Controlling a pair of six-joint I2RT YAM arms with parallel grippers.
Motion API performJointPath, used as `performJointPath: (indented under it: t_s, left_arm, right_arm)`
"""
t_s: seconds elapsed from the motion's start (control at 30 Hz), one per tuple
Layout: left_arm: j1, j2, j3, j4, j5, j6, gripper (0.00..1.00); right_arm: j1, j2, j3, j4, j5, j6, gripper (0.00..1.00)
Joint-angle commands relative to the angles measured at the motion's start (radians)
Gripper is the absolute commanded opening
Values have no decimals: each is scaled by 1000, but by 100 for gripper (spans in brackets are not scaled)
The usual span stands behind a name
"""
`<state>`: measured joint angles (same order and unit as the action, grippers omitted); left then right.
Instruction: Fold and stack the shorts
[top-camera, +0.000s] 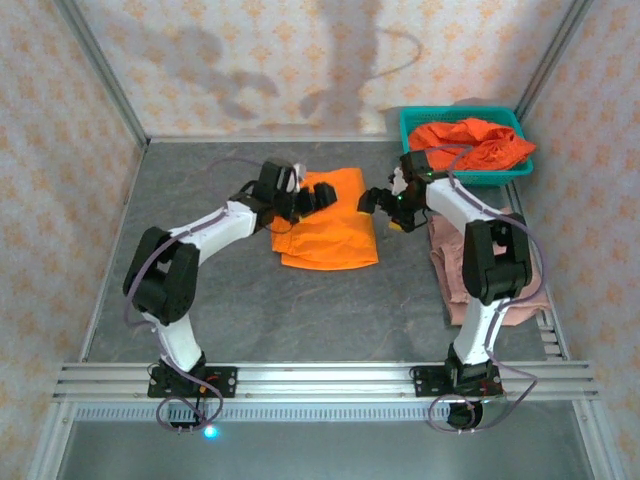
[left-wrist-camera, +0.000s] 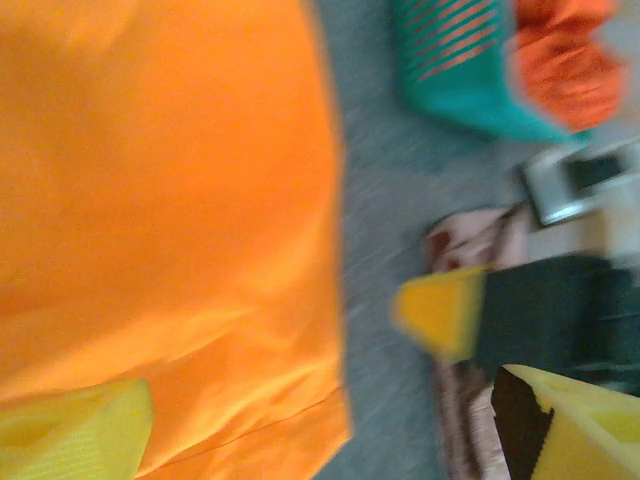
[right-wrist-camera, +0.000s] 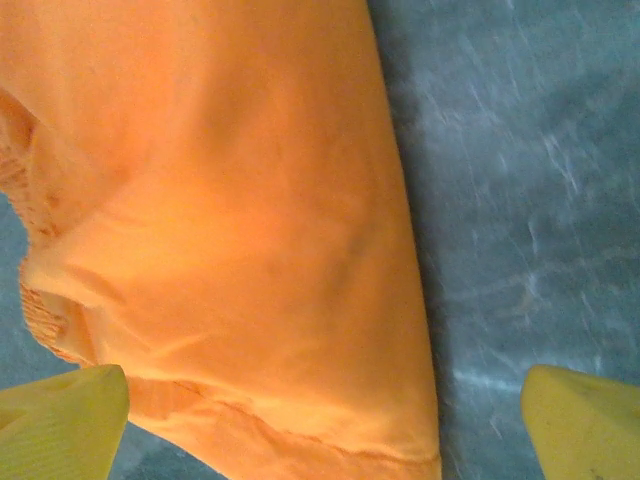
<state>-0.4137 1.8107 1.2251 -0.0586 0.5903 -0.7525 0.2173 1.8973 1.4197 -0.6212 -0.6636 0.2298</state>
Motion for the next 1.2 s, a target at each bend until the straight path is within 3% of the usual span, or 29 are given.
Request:
performJointPath:
  t_s: [0.0, 0.17, 0.7, 0.87, 1.17]
  left_arm:
    - [-13, 29, -33, -36, -45, 40, 89]
    - [-15, 67, -46, -75, -71, 87, 88]
    - [-15, 46, -134, -8, -85, 60, 88]
    - [-15, 25, -136, -6, -93, 61, 88]
    - [-16, -180, -141, -20, -187, 88, 88]
  right_arm:
    - [1, 47, 59, -28, -19, -39, 97]
    - [2, 99, 112, -18, -34, -62, 89]
    - [55, 270, 254, -51, 15, -93, 69]
    - [88, 271, 244, -39, 22, -83, 54]
    - [109, 250, 212, -54, 148, -70, 12]
